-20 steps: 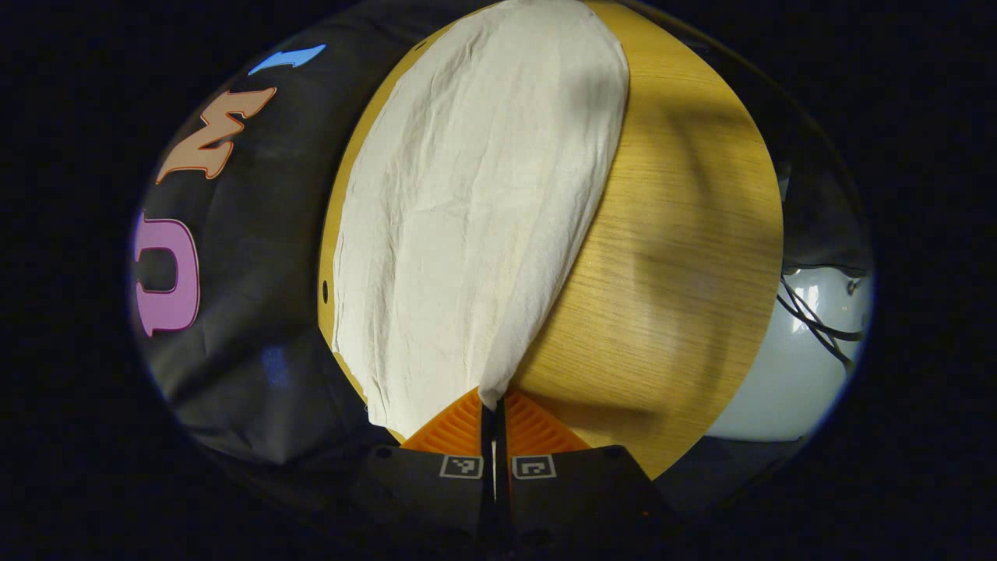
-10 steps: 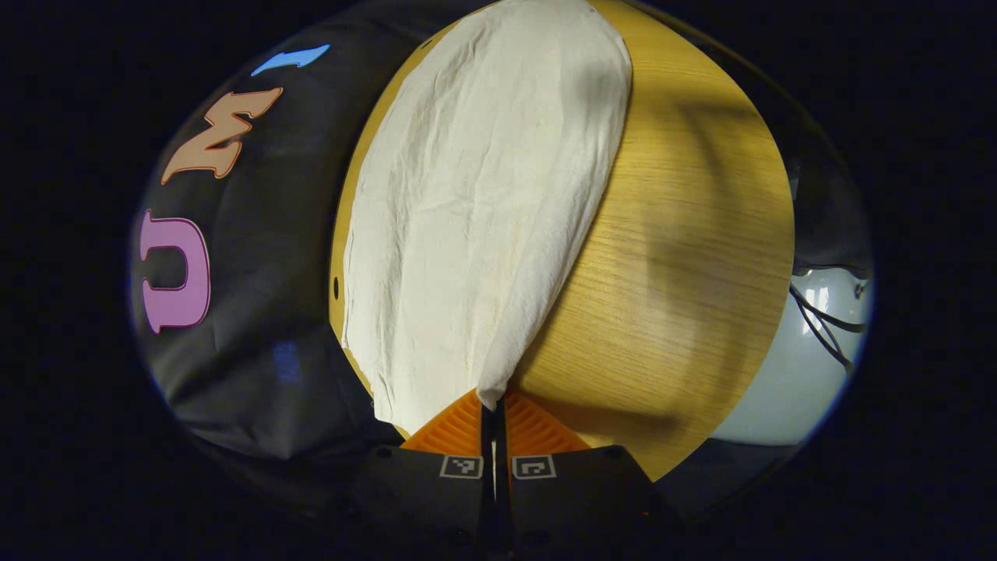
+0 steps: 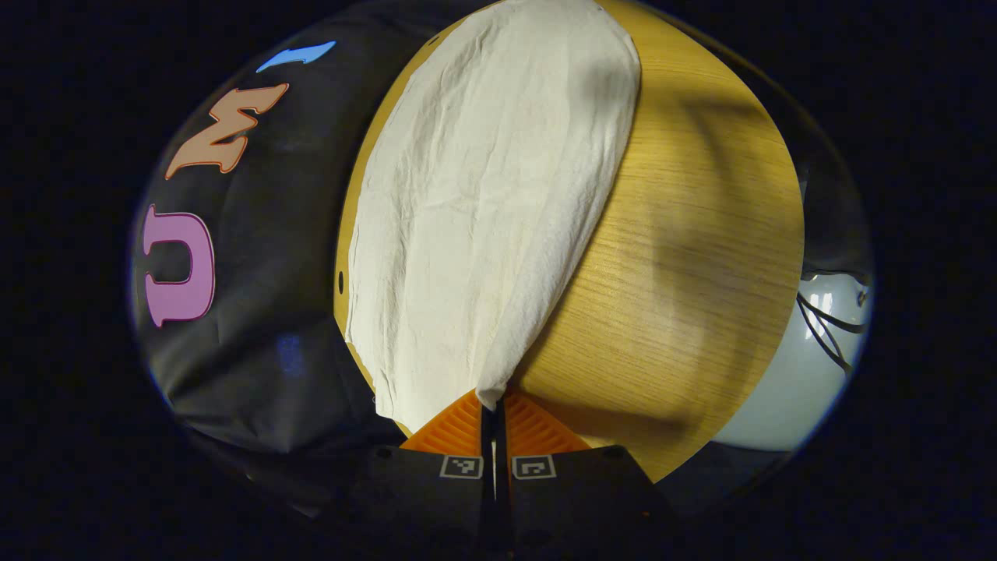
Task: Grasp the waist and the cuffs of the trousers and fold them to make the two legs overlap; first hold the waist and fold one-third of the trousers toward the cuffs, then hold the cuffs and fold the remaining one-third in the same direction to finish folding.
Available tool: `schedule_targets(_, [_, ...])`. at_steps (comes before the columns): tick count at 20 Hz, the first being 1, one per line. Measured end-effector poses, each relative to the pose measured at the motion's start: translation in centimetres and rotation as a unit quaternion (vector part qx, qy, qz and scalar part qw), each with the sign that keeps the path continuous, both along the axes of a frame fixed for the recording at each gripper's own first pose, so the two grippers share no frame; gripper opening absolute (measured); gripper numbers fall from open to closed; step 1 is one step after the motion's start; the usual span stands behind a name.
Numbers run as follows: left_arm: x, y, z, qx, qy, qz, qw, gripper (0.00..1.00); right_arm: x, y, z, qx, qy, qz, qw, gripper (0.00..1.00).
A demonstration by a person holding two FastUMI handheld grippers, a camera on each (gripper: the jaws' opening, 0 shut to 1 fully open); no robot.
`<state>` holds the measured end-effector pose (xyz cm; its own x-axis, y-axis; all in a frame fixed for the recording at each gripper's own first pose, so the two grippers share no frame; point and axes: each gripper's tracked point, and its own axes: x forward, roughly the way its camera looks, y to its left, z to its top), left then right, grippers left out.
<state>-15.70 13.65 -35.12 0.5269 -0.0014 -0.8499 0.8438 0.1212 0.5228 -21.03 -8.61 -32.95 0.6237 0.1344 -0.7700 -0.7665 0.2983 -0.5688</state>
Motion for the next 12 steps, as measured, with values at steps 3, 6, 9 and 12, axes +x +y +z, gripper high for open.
schedule_targets(3, [0.0,0.0,-0.1,0.001,0.002,0.002,1.0,0.0,1.0,0.5,-0.4,-0.017,-0.019,0.034,0.999,0.94])
schedule_targets(6, [-0.1,0.1,-0.1,0.003,0.004,0.001,1.0,0.0,2.3,0.9,-1.0,-0.029,-0.034,0.051,0.998,0.92])
schedule_targets(9, [0.0,0.1,0.0,0.006,0.005,0.001,1.0,0.0,3.5,0.8,-2.0,-0.029,-0.033,0.034,0.998,0.86])
schedule_targets(12, [-0.1,0.0,0.0,0.006,0.005,0.004,1.0,0.0,4.4,0.8,-3.2,-0.028,-0.017,0.009,0.999,0.7])
